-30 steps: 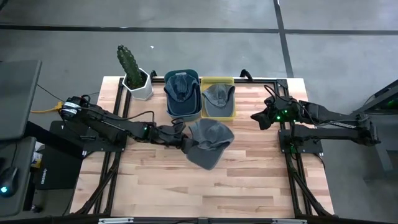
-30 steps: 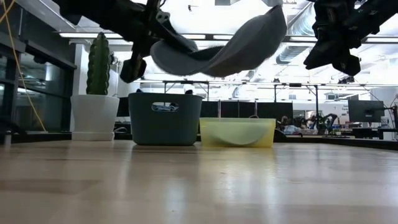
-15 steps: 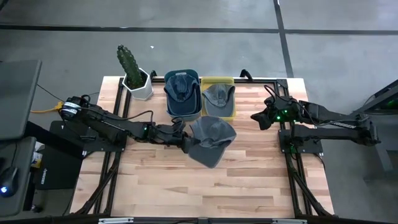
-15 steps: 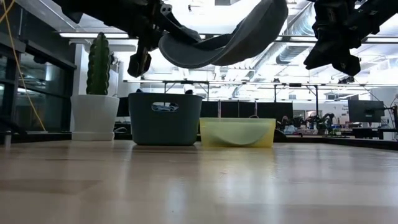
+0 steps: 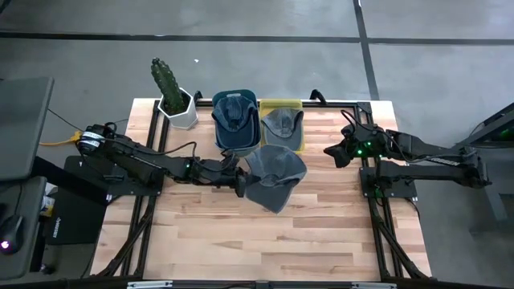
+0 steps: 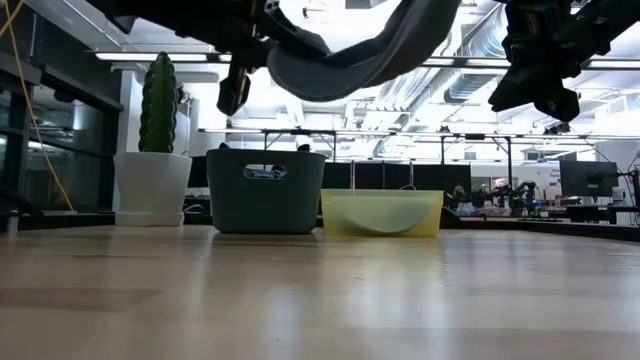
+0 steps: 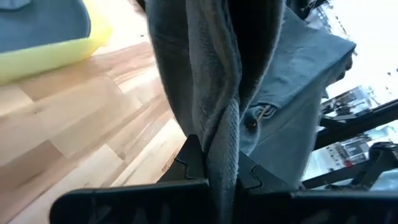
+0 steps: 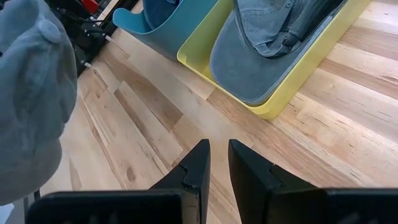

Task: Pick & Place hat
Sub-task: Put the gray cap into the yellow bin

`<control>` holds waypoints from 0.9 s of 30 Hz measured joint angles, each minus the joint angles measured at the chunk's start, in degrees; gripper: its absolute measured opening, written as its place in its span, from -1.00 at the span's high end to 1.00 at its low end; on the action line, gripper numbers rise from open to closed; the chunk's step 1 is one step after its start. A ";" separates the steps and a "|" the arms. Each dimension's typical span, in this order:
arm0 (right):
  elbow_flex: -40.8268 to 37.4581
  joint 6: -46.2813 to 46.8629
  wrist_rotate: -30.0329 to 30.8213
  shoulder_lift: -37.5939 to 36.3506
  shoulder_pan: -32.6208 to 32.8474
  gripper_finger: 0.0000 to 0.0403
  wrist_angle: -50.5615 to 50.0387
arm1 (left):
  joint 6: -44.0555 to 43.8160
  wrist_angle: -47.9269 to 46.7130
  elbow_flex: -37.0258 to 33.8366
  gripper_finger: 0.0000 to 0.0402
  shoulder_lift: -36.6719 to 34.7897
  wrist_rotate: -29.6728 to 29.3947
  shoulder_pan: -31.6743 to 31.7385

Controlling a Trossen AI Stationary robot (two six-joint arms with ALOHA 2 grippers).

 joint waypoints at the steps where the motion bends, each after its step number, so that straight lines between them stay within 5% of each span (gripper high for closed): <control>1: 0.00 0.00 0.00 0.00 0.01 0.73 0.00 | 0.88 -0.51 0.50 1.00 0.00 -0.34 0.00; 8: 0.02 0.00 0.01 0.00 0.01 0.73 0.00 | 8.24 -12.90 8.86 1.00 -0.02 -5.77 0.00; 15: 0.02 -0.73 -0.44 0.01 0.00 0.73 2.63 | 10.85 -28.01 16.06 1.00 -0.02 -20.06 0.00; 20: 0.04 -2.30 -1.20 0.02 0.01 0.73 8.31 | 13.32 -26.93 16.41 1.00 -0.02 -29.18 0.04; 27: 0.04 -6.26 -3.48 0.05 0.01 0.73 16.54 | 13.67 -25.07 16.41 1.00 -0.02 -34.50 0.66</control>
